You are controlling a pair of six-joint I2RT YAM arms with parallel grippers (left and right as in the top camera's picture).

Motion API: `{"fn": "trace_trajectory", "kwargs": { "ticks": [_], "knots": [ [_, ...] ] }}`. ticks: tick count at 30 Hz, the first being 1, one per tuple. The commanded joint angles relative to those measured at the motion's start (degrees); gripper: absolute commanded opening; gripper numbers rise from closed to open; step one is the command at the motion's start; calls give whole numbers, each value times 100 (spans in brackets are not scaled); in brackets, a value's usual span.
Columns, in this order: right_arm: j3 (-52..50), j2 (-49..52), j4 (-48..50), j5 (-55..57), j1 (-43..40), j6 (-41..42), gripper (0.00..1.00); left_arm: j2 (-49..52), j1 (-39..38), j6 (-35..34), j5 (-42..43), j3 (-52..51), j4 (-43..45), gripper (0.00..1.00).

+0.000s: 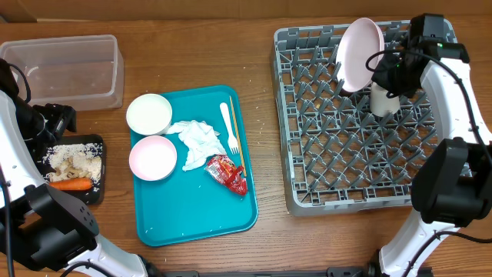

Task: Sort waste into correct bins and load items into the dishwasher rack
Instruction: 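Lower the cup upside down into the rack beside the plate, then open the right gripper and withdraw it to the right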

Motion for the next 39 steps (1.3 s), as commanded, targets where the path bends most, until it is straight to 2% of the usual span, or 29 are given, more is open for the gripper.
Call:
{"fn": "trace_trajectory", "kwargs": {
  "ticks": [1,14,39],
  "knots": [
    [177,85,-402,898,-70,7,4,-131,-11,7,-55,-15,7,100],
    [1360,74,-1762,1019,-68,11,4,-131,-11,7,-55,-15,4,100],
    [649,101,-988,1023,-70,-15,4,-131,-11,7,-55,-15,4,100]
  ]
}}
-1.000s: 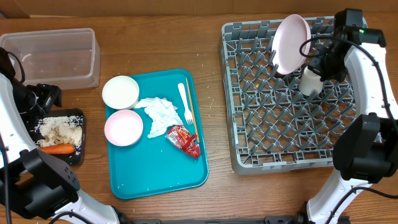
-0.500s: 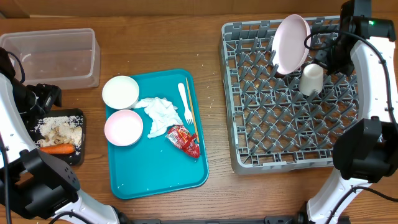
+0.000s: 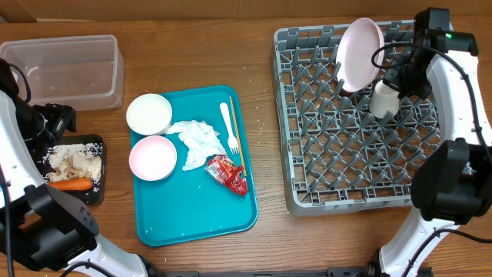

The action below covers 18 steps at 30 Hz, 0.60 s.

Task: Sort waste into correct bins and load items into the dishwasher rack
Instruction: 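Open the right gripper and withdraw it to the right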

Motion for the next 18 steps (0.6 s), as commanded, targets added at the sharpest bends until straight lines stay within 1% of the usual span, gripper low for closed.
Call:
{"fn": "trace_trajectory", "kwargs": {
  "ticks": [1,10,18],
  "knots": [
    [-28,4,42,83,-42,-15,4,-131,-11,7,-55,-15,4,100],
    [-79,28,59,87,-42,-37,4,-131,-11,7,-55,-15,4,100],
    [-337,28,140,282,-52,-37,4,-131,-11,7,-57,-15,7,100]
  ]
}}
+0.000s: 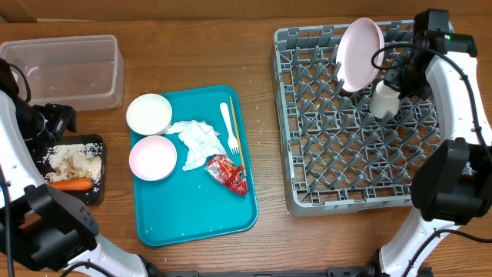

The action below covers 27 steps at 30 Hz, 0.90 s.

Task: Sort waste into correct bins and load items into the dishwasher rack
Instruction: 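Open the right gripper and withdraw it to the right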

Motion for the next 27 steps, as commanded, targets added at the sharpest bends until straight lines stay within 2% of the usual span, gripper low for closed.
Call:
{"fn": "trace_trajectory", "kwargs": {
  "ticks": [1,10,18,20,22,24,25,26,27],
  "knots": [
    [-197,28,-26,109,-55,-28,4,-131,-11,7,-55,-15,2,100],
    [713,-11,-879,164,-90,-26,4,-131,-11,7,-57,-15,2,100],
    [2382,-216,-2304,133,-61,20,4,-131,-11,7,-55,-15,2,100],
    [2774,-363,-2612,-87,-26,20,9,-131,-11,7,-55,-15,2,100],
    [3097,-584,-2874,-483,7,15,22,-131,-11,7,-55,-15,2,100],
    [3246,-831,-2997,-807,22,13,71,-131,-11,7,-55,-15,2,100],
    [3261,-964,-3001,-916,20,15,91,-131,-11,7,-55,-15,2,100],
    [3259,-1093,-3001,-1001,20,15,100,-131,-11,7,-55,-15,2,100],
    [3259,-1231,-3001,-1062,20,17,100,-131,-11,7,-55,-15,2,100]
  ]
}}
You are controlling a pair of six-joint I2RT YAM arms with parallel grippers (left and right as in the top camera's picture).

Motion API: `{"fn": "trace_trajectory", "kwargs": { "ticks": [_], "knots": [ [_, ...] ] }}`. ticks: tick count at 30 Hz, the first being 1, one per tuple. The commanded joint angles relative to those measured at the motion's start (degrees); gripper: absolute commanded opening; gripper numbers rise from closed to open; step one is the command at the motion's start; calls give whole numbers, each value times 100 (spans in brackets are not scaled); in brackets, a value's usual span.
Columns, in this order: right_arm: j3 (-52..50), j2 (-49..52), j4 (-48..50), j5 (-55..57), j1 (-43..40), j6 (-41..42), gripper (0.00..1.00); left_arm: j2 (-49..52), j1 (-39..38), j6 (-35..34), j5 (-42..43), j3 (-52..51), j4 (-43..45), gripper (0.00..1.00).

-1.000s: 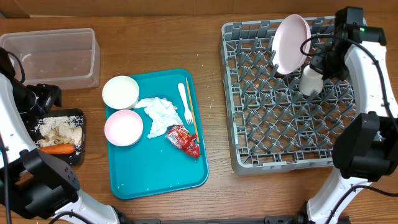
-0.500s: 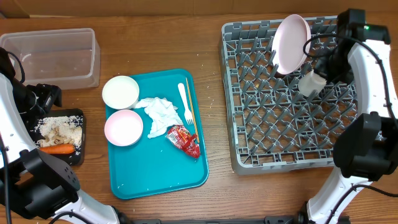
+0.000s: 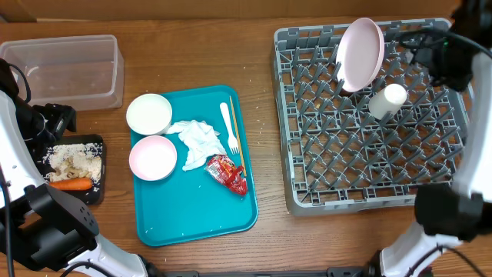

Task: Sort waste into correct bins and load items into the dishwasher rack
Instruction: 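Open the right gripper and withdraw it to the right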

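Observation:
A white cup (image 3: 387, 100) rests tilted among the tines of the grey dishwasher rack (image 3: 361, 181), just below a pink plate (image 3: 361, 52) that stands on edge. My right gripper (image 3: 419, 52) hovers to the cup's upper right, apart from it and seemingly open. On the teal tray (image 3: 192, 211) are a white bowl (image 3: 149, 114), a pink bowl (image 3: 152, 158), a crumpled napkin (image 3: 196, 142), a white fork (image 3: 228, 127), a wooden chopstick (image 3: 237, 135) and a red wrapper (image 3: 228, 173). My left gripper (image 3: 60, 117) sits at the far left; its jaws are too dark to read.
A clear plastic bin (image 3: 65, 69) stands at the back left. Just below the left gripper lies a black food container (image 3: 92, 192) with rice and a carrot. Bare wood separates the tray from the rack.
My right gripper was on the white cup in the rack; now it stands up and to the right, free of it. The cup stays tilted in the rack. Nothing else moved.
The right gripper held the white cup upright over the rack beside the pink plate. At the two later moments the cup was tilted and low among the tines, still gripped. Now the cup lies there alone and the gripper has withdrawn. The left arm never moved.

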Motion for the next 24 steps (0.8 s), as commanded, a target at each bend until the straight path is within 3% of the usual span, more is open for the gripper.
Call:
{"fn": "trace_trajectory", "kwargs": {
  "ticks": [1,12,18,24],
  "knots": [
    [245,-800,-28,-518,37,7,100,-131,-11,7,-59,-15,4,100],
    [-802,-1998,-26,-160,20,9,100,-131,-11,7,-57,-15,4,100],
    [-1624,-2013,98,483,-354,9,100,-131,-11,7,-57,-15,4,100],
    [-2647,-2011,533,199,-737,9,100,-131,-11,7,-57,-15,4,100]
  ]
}}
